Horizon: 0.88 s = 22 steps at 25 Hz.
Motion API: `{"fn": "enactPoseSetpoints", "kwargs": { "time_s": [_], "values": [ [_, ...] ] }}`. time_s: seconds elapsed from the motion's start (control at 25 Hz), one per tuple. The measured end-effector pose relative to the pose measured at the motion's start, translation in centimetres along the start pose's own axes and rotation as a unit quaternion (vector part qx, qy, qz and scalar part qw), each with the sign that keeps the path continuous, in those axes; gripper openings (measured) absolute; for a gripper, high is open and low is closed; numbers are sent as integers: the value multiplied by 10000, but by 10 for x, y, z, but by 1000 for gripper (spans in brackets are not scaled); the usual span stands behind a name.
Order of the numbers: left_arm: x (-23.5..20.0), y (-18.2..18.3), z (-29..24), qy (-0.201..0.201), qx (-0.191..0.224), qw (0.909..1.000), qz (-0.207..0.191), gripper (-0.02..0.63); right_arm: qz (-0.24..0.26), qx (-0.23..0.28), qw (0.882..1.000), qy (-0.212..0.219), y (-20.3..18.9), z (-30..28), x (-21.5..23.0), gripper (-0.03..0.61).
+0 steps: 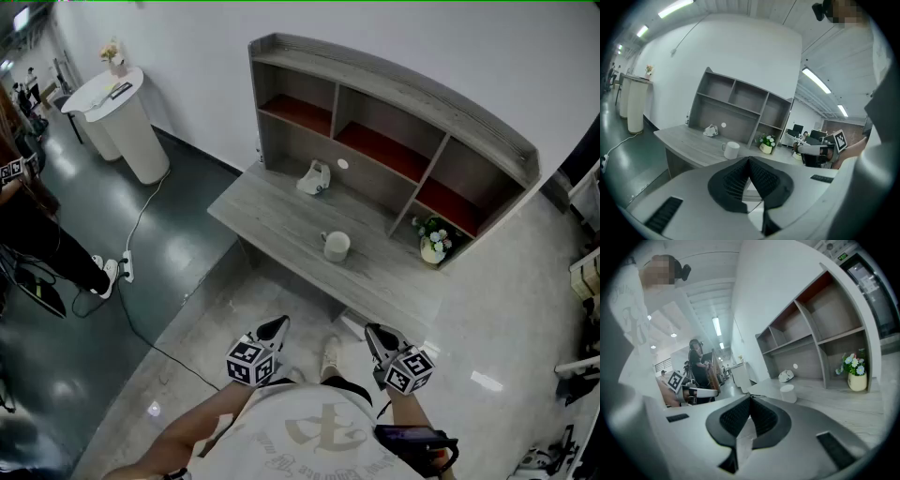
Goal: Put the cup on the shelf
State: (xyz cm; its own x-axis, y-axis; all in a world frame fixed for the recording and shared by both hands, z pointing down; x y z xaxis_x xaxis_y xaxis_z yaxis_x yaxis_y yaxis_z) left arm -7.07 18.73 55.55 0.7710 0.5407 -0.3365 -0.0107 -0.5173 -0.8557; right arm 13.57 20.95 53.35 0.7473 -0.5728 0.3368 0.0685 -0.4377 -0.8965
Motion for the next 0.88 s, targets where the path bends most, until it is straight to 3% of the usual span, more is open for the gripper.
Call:
{"fn": "enactPoseSetpoints", "kwargs": {
  "time_s": [0.88],
  "values": [
    [7, -7, 31, -171, 241, 9995, -133, 2, -30, 190, 9997, -166, -15, 5, -31, 2]
  ]
}}
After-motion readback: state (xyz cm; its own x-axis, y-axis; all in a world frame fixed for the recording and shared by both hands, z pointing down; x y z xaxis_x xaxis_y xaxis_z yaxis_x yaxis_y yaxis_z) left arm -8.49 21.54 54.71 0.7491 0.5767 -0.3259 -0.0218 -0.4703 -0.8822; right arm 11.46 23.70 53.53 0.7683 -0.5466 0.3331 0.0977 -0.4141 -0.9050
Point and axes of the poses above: the fingertips, and each gripper's own axes: z backward along the fingers, x to its right, y out of its top, the point moved 1 cm from there along z, backward along the fingers, and after that the axes turned 3 degrees about -x, right-handed, at the moved point
